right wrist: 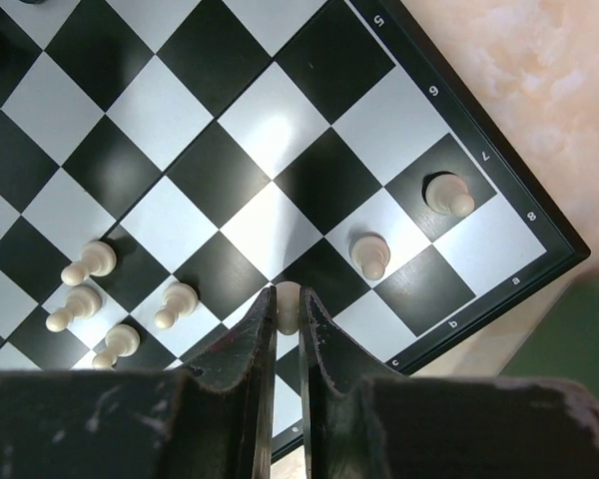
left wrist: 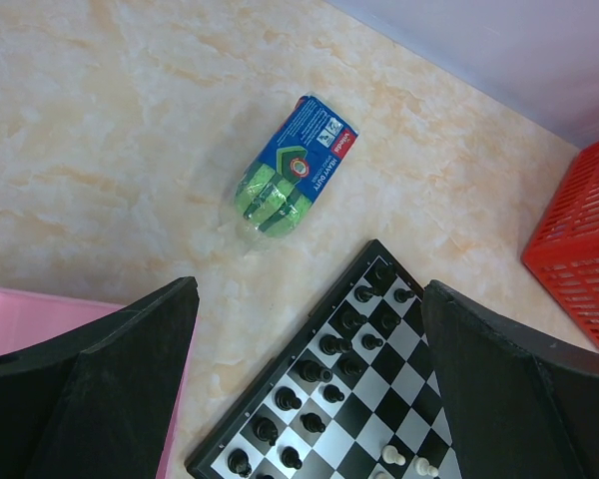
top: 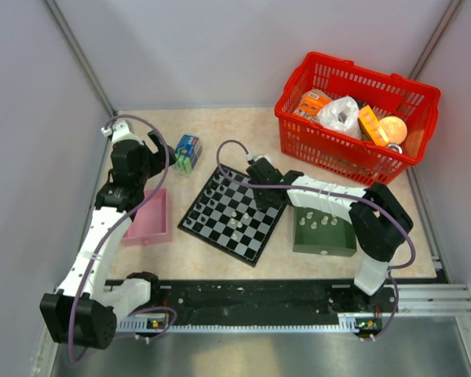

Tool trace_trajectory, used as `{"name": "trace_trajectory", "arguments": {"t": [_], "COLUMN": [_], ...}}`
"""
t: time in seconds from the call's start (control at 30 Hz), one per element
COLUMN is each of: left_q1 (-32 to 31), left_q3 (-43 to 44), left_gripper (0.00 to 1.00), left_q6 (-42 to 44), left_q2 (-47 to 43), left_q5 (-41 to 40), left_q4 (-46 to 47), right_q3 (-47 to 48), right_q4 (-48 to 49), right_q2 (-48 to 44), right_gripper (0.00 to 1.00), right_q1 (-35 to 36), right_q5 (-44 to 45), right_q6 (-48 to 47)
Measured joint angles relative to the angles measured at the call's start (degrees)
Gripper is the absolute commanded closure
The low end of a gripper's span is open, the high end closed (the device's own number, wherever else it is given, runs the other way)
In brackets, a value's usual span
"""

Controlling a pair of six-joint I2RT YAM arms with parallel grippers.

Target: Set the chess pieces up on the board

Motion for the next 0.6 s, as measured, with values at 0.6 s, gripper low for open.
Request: {"name": "trace_trajectory", "arguments": {"t": [0.6], "left_q1": [0.0], "left_q3": [-0.1], "left_gripper": [0.01], "left_q6": [0.0], "left_q2": [0.0], "left_q5": [0.0], "left_q4": [0.0], "right_q3": [-0.4], "right_q4": [0.0], "right_q2": [0.0], "right_gripper": [0.89], "right_q1": [-0.3], "right_q5": [0.9], "right_q6": [0.0]}}
